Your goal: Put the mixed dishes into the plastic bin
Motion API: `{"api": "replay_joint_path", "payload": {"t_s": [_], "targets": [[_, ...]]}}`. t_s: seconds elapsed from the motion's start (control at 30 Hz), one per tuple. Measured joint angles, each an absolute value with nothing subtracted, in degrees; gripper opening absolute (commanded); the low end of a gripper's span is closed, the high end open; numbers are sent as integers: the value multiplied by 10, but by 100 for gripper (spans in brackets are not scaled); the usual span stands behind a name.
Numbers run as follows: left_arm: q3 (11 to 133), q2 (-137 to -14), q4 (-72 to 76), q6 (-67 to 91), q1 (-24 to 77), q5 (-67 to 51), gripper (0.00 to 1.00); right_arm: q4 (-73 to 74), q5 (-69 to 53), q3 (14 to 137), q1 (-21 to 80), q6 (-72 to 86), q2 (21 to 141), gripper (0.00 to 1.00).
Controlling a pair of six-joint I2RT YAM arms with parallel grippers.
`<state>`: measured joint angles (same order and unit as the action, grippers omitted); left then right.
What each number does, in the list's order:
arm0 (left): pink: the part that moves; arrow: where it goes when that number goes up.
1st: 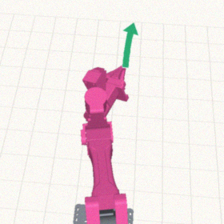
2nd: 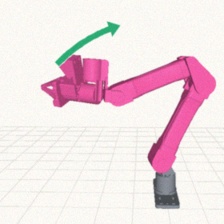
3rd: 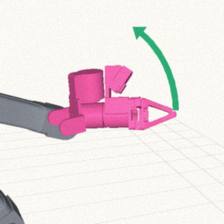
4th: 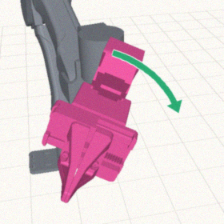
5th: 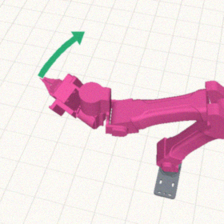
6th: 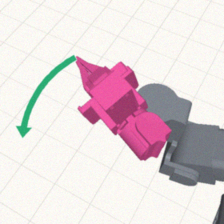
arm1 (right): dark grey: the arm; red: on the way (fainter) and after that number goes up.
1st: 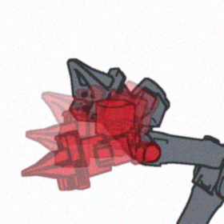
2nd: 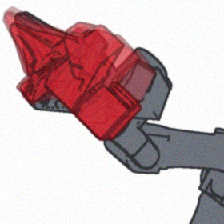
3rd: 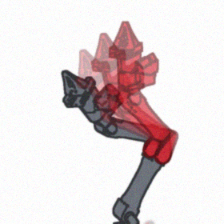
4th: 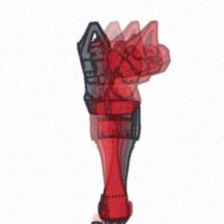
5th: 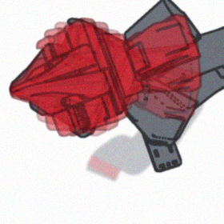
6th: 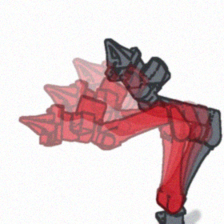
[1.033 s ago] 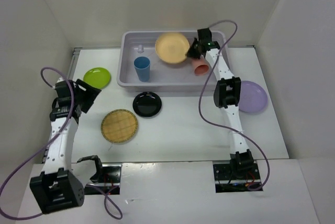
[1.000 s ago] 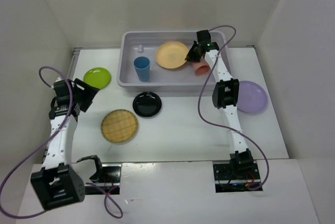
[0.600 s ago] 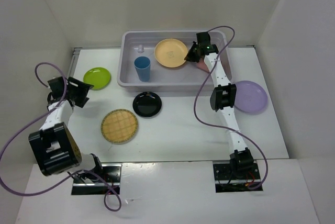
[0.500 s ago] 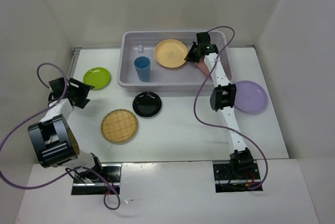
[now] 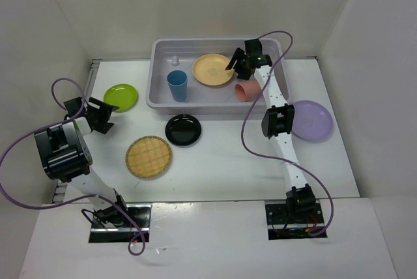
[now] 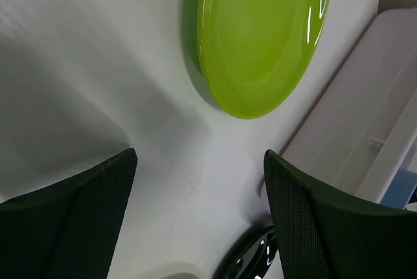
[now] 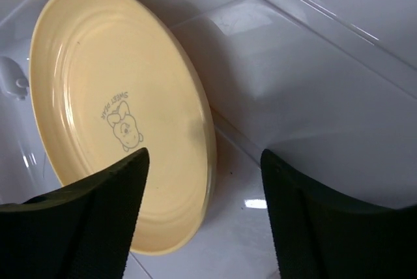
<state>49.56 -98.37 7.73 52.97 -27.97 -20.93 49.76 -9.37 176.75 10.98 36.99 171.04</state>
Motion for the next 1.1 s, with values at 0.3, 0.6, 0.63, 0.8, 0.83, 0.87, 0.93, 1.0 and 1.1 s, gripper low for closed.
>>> {"api": "replay_joint_path", "payload": {"t_s": [0.3,0.6,0.63,0.8,0.83,0.87,0.93,1.0,1.1], "targets": [[533,-1059,155,573,-281,-228,81,510,-79,1768,110,361,1665,88],[559,-1099,178,588,-281,-231,59,562,-52,1768,110,340,1510,95],[559,-1102,181,588,-281,-228,57,570,-47,1768,110,336,1485,95],[560,-1124,211,603,-283,-240,39,601,-22,1778,108,320,1353,96],[560,-1128,216,606,-283,-241,35,605,-18,1779,108,317,1327,96],[560,-1132,219,609,-283,-241,32,610,-17,1783,107,315,1305,96],[560,-1138,225,617,-283,-244,22,621,-15,1791,103,312,1266,96],[561,-1142,226,620,-283,-243,16,636,-12,1793,98,308,1232,96],[561,-1143,227,625,-283,-244,0,666,-12,1793,93,302,1192,96]]}}
